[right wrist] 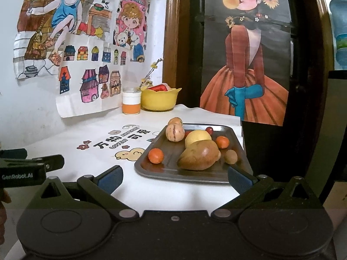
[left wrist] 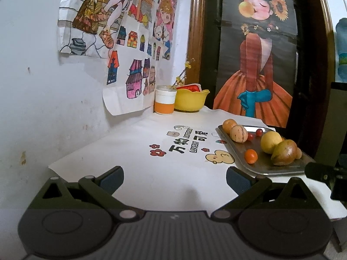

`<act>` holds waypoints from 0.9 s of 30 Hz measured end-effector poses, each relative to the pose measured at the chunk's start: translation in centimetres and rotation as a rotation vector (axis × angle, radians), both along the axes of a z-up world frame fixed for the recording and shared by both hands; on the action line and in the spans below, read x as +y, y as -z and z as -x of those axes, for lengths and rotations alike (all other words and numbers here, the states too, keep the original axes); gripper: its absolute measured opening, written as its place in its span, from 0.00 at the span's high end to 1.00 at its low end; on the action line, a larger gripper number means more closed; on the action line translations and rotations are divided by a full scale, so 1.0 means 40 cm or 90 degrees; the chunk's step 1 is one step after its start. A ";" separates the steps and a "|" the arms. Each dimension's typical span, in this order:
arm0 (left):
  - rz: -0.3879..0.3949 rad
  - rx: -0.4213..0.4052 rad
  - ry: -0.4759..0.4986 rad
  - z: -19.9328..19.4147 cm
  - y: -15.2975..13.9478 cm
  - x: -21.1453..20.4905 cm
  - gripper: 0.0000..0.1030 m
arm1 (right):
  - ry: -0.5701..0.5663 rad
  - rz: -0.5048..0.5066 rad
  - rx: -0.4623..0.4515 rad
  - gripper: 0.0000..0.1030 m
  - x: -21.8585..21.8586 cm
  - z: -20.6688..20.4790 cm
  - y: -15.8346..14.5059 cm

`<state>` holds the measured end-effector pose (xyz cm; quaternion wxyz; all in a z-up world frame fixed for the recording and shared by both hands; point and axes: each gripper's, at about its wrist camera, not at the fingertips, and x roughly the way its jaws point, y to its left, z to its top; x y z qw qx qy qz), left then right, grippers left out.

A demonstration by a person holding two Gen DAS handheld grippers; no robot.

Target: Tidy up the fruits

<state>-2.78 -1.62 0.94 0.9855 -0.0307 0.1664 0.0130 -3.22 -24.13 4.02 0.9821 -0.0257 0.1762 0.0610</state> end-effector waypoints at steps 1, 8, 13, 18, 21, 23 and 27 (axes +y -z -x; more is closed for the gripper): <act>-0.003 0.000 0.001 0.002 0.003 0.000 0.00 | 0.002 -0.002 -0.002 0.01 -0.001 0.002 0.002; -0.014 0.001 0.010 0.012 0.013 -0.008 0.00 | 0.026 -0.010 -0.009 0.01 -0.014 0.008 0.020; -0.016 0.003 0.016 0.014 0.016 -0.012 0.00 | 0.031 -0.007 -0.014 0.01 -0.015 0.013 0.027; -0.015 0.004 0.017 0.014 0.016 -0.013 0.00 | 0.031 -0.008 -0.015 0.01 -0.016 0.013 0.027; -0.015 0.003 0.017 0.015 0.016 -0.014 0.00 | 0.033 -0.009 -0.017 0.01 -0.016 0.019 0.030; -0.016 0.004 0.017 0.015 0.016 -0.014 0.00 | 0.033 -0.008 -0.017 0.01 -0.016 0.020 0.030; -0.014 0.004 0.016 0.015 0.016 -0.013 0.00 | 0.032 -0.009 -0.017 0.01 -0.017 0.020 0.030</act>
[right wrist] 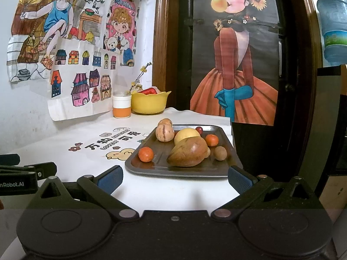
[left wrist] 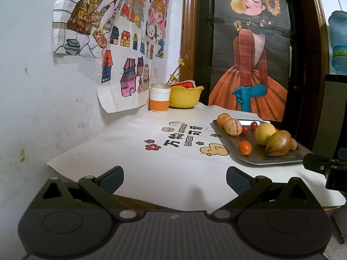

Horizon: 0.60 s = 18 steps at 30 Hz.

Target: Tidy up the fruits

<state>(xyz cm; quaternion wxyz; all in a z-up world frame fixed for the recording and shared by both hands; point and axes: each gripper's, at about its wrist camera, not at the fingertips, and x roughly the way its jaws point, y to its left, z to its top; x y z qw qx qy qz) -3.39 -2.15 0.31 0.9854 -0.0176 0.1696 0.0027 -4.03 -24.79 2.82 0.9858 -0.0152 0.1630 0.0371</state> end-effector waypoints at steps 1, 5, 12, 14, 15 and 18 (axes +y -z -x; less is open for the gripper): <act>0.000 0.000 0.000 0.000 0.000 0.000 0.00 | 0.000 0.000 0.000 0.01 0.000 0.000 0.000; 0.000 0.000 -0.001 0.003 0.001 -0.001 0.00 | 0.000 0.000 0.000 0.01 0.000 0.001 0.000; -0.001 0.000 0.001 0.006 0.002 -0.001 0.00 | 0.000 0.000 -0.001 0.01 -0.001 0.002 0.001; -0.001 -0.001 0.001 0.006 0.001 -0.002 0.00 | 0.000 0.000 -0.001 0.01 -0.001 0.001 0.001; -0.001 -0.001 0.000 0.005 0.001 -0.002 0.00 | 0.000 0.000 -0.001 0.01 -0.001 0.002 0.001; -0.001 0.000 0.000 0.005 0.002 -0.002 0.00 | 0.000 0.000 0.000 0.01 -0.001 0.001 0.001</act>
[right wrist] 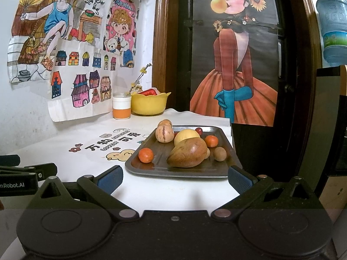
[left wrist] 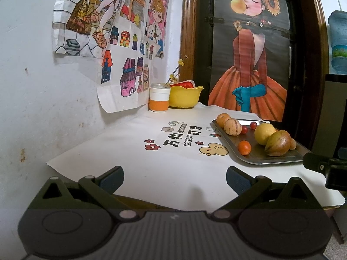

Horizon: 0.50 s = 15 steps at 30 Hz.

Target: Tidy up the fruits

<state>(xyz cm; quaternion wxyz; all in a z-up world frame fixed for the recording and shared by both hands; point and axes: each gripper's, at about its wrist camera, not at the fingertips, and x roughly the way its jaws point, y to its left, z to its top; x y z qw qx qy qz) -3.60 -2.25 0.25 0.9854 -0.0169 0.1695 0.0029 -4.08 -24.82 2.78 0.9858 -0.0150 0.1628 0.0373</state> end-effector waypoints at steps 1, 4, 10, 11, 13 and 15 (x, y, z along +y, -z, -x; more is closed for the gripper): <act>0.000 0.000 0.000 -0.001 0.000 0.000 0.00 | 0.000 0.000 0.000 0.01 0.000 0.000 0.000; 0.000 0.000 0.000 -0.001 0.000 0.001 0.00 | 0.000 0.000 0.000 0.01 0.000 0.001 0.001; 0.000 0.000 0.001 -0.001 0.000 0.001 0.00 | 0.000 0.000 0.000 0.01 0.000 0.000 0.002; 0.000 0.000 0.001 0.000 0.000 0.001 0.00 | 0.000 0.001 -0.001 0.01 0.000 -0.001 0.002; 0.000 0.000 0.000 -0.001 0.000 0.001 0.00 | 0.000 0.002 -0.001 0.01 0.001 -0.001 0.002; 0.000 0.000 0.000 -0.001 0.000 0.001 0.00 | -0.001 0.002 -0.002 0.01 0.002 0.002 0.001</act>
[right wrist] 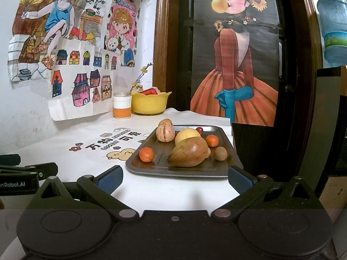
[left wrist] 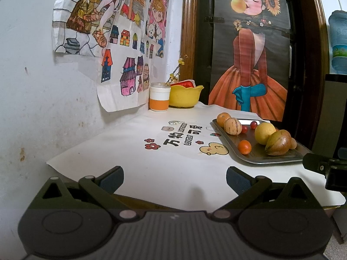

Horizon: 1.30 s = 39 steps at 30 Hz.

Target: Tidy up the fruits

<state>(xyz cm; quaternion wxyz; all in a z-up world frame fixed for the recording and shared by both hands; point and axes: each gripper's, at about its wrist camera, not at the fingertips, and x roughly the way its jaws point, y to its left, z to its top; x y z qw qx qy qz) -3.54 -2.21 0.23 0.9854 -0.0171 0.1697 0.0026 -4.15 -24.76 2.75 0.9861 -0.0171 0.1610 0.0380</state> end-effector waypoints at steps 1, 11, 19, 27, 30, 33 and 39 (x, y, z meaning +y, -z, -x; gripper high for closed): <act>0.000 0.000 0.000 0.001 0.000 0.000 0.00 | 0.000 -0.001 0.000 0.01 0.000 0.002 -0.002; -0.001 0.001 0.000 0.000 0.000 -0.001 0.00 | -0.001 0.001 0.008 0.01 0.005 -0.002 0.000; -0.010 -0.001 0.000 0.008 0.005 -0.010 0.00 | 0.000 0.001 0.008 0.01 0.005 -0.002 0.001; -0.001 0.015 -0.009 0.002 0.002 -0.012 0.00 | -0.003 0.000 0.013 0.01 0.009 -0.007 0.005; 0.000 0.024 -0.012 -0.003 0.002 -0.010 0.00 | -0.003 -0.003 0.013 0.01 0.008 -0.006 0.006; 0.002 0.028 -0.017 -0.006 0.002 -0.007 0.00 | -0.004 -0.003 0.011 0.01 0.009 -0.007 0.006; 0.007 0.031 -0.014 -0.016 -0.001 0.003 0.00 | -0.013 0.000 0.009 0.01 0.015 -0.017 -0.005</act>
